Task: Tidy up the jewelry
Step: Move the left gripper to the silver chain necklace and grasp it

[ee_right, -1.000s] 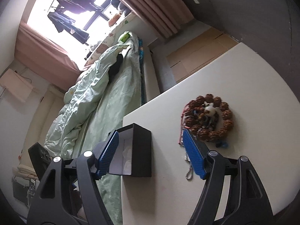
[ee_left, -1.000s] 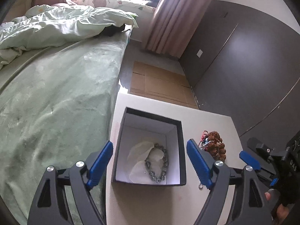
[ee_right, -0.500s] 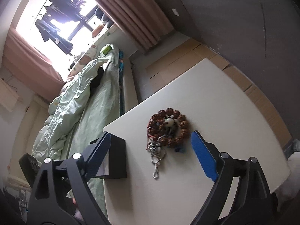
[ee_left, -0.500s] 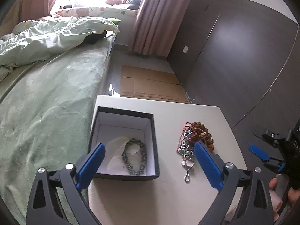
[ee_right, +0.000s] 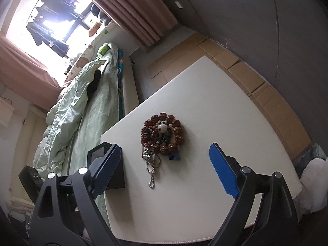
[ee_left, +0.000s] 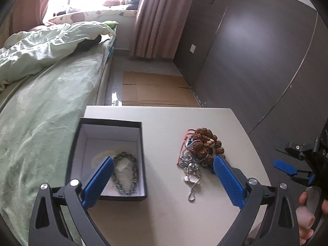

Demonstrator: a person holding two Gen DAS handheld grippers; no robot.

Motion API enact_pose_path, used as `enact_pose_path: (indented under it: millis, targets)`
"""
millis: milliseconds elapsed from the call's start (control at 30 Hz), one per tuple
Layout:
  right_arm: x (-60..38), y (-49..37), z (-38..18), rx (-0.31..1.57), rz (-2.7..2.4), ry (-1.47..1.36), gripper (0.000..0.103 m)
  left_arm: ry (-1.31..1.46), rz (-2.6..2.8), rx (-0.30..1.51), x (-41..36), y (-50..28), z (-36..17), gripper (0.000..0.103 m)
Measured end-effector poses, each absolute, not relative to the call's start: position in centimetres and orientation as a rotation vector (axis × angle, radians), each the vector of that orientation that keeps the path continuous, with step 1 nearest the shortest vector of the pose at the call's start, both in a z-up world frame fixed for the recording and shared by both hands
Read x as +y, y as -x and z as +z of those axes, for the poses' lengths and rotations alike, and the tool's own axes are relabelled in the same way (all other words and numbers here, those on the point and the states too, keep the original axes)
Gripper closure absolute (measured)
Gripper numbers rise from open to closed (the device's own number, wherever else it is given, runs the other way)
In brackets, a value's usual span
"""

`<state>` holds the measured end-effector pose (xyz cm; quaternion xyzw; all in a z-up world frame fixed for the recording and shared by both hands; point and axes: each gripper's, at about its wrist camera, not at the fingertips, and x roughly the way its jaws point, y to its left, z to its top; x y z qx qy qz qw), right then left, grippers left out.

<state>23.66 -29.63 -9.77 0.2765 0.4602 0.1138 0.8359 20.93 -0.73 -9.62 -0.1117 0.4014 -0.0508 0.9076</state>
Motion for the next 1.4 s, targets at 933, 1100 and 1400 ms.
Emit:
enact_pose_path:
  millis: [933, 1100, 1400]
  targets:
    - [-31.8, -26.4, -11.2, 0.997, 0.23, -0.64, 0.015, 0.087, -0.17, 0.959, -7.5, -26.4, -15.6, 0.05]
    - [-31.7, -26.6, -11.3, 0.998, 0.228, -0.646, 0.015, 0.076, -0.175, 0.944, -8.1, -26.2, -15.2, 0.06]
    - [-31.6, -26.7, -11.4, 1.001, 0.227, -0.648, 0.015, 0.057, -0.181, 0.991, -9.5, -26.8, -16.4, 0.068]
